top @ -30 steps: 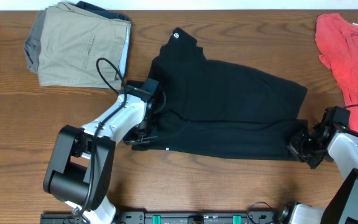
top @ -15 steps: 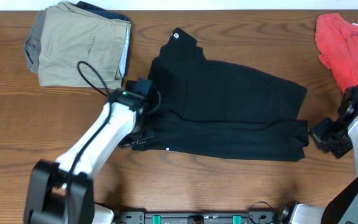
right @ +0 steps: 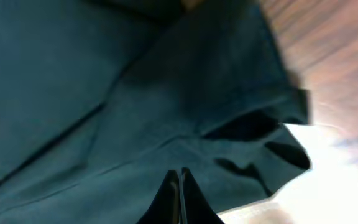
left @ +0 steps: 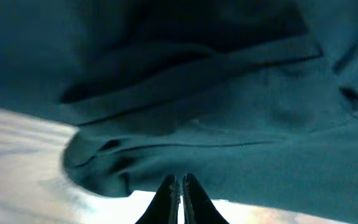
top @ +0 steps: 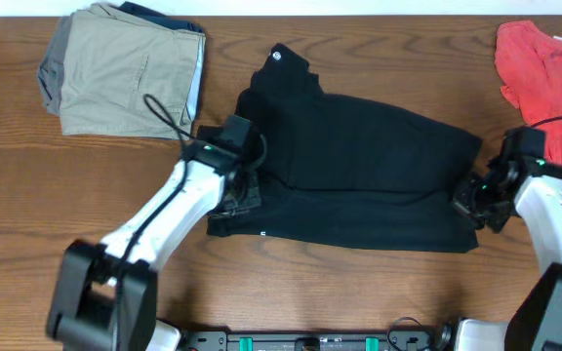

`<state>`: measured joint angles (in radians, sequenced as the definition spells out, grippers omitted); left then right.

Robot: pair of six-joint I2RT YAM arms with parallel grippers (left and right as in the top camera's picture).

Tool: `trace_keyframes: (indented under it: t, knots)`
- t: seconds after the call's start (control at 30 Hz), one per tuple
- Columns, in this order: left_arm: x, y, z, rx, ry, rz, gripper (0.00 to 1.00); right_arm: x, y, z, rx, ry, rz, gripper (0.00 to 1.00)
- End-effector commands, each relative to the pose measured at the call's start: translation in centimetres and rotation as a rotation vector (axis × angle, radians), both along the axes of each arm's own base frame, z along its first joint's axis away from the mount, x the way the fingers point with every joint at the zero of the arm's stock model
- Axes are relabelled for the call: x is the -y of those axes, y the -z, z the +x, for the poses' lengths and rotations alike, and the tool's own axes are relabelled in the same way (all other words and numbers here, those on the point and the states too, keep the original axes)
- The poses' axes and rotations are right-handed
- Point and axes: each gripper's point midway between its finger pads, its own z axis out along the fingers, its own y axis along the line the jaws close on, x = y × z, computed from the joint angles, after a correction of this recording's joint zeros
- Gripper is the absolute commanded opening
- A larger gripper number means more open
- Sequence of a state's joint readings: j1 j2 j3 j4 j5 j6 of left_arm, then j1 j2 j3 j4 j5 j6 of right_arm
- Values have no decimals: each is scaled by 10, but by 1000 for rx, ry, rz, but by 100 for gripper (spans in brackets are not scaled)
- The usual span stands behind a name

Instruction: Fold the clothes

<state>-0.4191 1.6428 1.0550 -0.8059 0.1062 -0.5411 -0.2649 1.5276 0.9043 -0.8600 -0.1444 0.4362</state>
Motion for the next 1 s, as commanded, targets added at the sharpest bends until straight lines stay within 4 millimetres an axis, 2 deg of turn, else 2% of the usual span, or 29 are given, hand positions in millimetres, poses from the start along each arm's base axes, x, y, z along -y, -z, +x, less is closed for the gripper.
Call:
trace_keyframes:
  t: [0.0, 0.1, 0.2, 0.4, 0.73, 0.97]
  knots:
    - [-1, 19, -6, -68, 19, 16, 6, 0, 20, -15, -69, 34, 2, 1]
    - [-6, 34, -8, -104, 19, 48, 6, 8, 29, -20, -105, 49, -43, 1]
    - [-18, 44, -7, -116, 13, 121, 6, 16, 35, -23, -133, 60, -78, 1]
    - [-47, 45, -12, -132, -93, 253, 6, 29, 44, -33, -192, 142, -93, 1]
    - [-51, 44, -14, -146, -102, 259, 6, 49, 46, -48, -238, 207, -122, 1]
    - [-57, 40, -35, -230, -115, 289, 6, 61, 44, -68, -295, 286, -94, 1]
